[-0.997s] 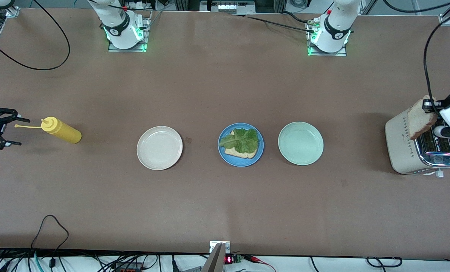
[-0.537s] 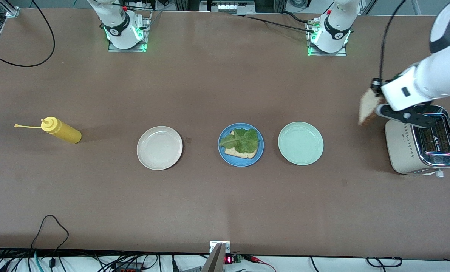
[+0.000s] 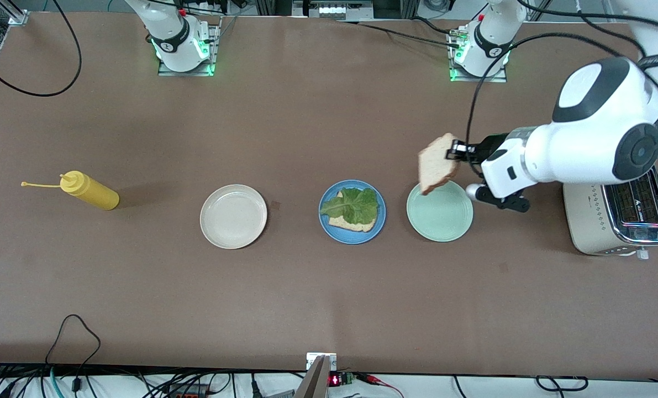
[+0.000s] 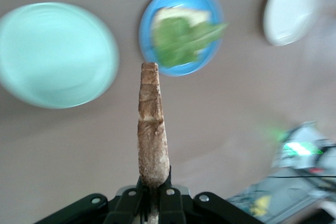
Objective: Make sandwich in blue plate with both arms
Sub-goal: 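Lift the second bread slice from the toaster with the left gripper, then lay the bread slice on the lettuce with the left gripper and release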
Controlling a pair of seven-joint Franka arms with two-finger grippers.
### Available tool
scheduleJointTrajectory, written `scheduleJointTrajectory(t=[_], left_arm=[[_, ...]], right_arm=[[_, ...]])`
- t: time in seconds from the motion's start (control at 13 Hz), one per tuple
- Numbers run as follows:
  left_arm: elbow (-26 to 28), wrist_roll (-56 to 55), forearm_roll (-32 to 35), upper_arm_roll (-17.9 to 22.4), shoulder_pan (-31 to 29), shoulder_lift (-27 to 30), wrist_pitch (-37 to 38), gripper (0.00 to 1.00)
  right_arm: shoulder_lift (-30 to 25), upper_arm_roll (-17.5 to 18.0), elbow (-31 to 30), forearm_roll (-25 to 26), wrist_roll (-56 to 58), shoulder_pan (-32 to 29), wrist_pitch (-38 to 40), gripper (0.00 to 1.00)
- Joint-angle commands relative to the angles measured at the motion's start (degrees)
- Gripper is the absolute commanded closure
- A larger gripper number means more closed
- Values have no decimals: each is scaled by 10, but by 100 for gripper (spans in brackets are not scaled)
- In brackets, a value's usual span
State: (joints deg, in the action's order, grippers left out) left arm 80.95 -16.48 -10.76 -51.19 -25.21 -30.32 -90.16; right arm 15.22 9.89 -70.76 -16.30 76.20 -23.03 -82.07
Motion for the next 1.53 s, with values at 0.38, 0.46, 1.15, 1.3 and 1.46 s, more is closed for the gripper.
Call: scheduleJointTrajectory(t=[0.38, 0.46, 1.15, 1.3, 1.46], left_arm=[[15, 131, -102, -4, 74, -141, -171, 100], [27, 161, -106, -4, 70, -153, -192, 100], [67, 358, -115, -2, 73, -271, -308, 97], [67, 364, -115, 1, 75, -279, -310, 97], [67, 377, -114, 13, 78, -279, -309, 94]], right_arm=[[-56, -8, -86, 127, -459, 174, -14, 0], [-56, -7, -95, 137, -517, 187, -16, 0], [-49, -16, -137, 138, -743, 180, -12, 0], [-49, -26, -134, 141, -744, 177, -10, 0], [-42, -48, -134, 189, -744, 192, -20, 0]])
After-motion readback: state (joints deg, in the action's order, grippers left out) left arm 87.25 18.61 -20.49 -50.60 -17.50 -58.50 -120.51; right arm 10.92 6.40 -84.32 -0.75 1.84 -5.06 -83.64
